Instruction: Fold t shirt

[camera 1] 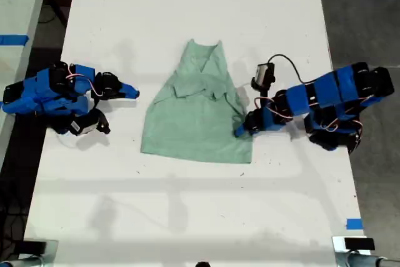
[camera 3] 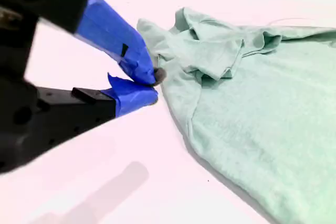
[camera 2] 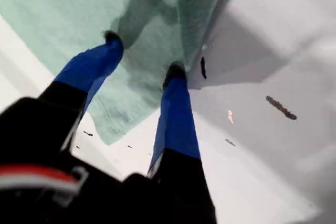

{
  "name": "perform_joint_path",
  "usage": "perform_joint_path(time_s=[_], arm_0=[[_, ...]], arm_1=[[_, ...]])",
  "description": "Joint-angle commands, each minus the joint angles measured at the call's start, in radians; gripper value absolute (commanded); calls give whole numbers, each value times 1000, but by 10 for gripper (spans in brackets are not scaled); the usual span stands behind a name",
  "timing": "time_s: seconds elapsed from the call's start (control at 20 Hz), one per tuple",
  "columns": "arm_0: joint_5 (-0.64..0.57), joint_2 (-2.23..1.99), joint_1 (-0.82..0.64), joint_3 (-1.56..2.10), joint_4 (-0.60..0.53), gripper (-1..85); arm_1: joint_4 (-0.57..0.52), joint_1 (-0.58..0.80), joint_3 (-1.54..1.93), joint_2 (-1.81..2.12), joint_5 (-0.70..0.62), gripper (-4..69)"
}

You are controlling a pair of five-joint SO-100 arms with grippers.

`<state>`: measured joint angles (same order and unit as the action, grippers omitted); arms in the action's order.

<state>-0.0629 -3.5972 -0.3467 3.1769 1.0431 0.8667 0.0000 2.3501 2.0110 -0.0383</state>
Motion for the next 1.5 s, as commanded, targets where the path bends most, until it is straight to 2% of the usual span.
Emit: perform_joint_path(time_s=[0.0, 0.1, 0.15, 0.2, 0.25, 0.5, 0.6, 0.65, 0.7, 0.75, 0.8, 0.9, 1.15, 1.2, 1.25, 1.3, 1.45], arm_0=[[-8, -9, 18, 2, -20, -2], [-8, -9, 20, 2, -20, -2], [-8, -9, 20, 2, -20, -2], [-8, -9, 20, 2, -18, -2], [-8, -9, 20, 2, -18, -2], [-8, -9, 21, 0, -18, -2], [-8, -9, 21, 0, -18, -2], [-8, -9, 21, 0, -17, -2], [-8, -9, 21, 0, -17, -2], [-8, -9, 21, 0, -17, -2], [-8, -9, 21, 0, -17, -2], [-8, -9, 21, 0, -17, -2], [-8, -9, 23, 0, -17, -2], [-8, -9, 23, 0, -17, -2], [-8, -9, 23, 0, -17, -2], [-8, -9, 23, 0, -17, -2], [-8, -9, 23, 0, -17, -2]], arm_1=[[-21, -11, -32, -31, 38, 217], [-41, -2, -20, -58, 26, 226], [-51, 5, -21, -89, 14, 86], [-46, 8, -40, -130, 12, 18], [-12, 9, -78, -176, 8, 18], [313, 8, -304, -236, 0, 18], [345, -3, -339, -176, -11, 19], [348, -15, -350, -144, -12, 45], [376, -32, -364, -118, 6, 184], [400, -44, -368, -89, 23, 258], [417, -51, -364, -64, 34, 296], [443, -52, -345, -58, 55, 305], [377, -21, -249, -167, 75, 306], [328, -11, -235, -204, 48, 254], [290, -5, -235, -250, 32, 42], [282, -5, -256, -288, 29, -3], [380, -12, -339, -282, 44, -3]])
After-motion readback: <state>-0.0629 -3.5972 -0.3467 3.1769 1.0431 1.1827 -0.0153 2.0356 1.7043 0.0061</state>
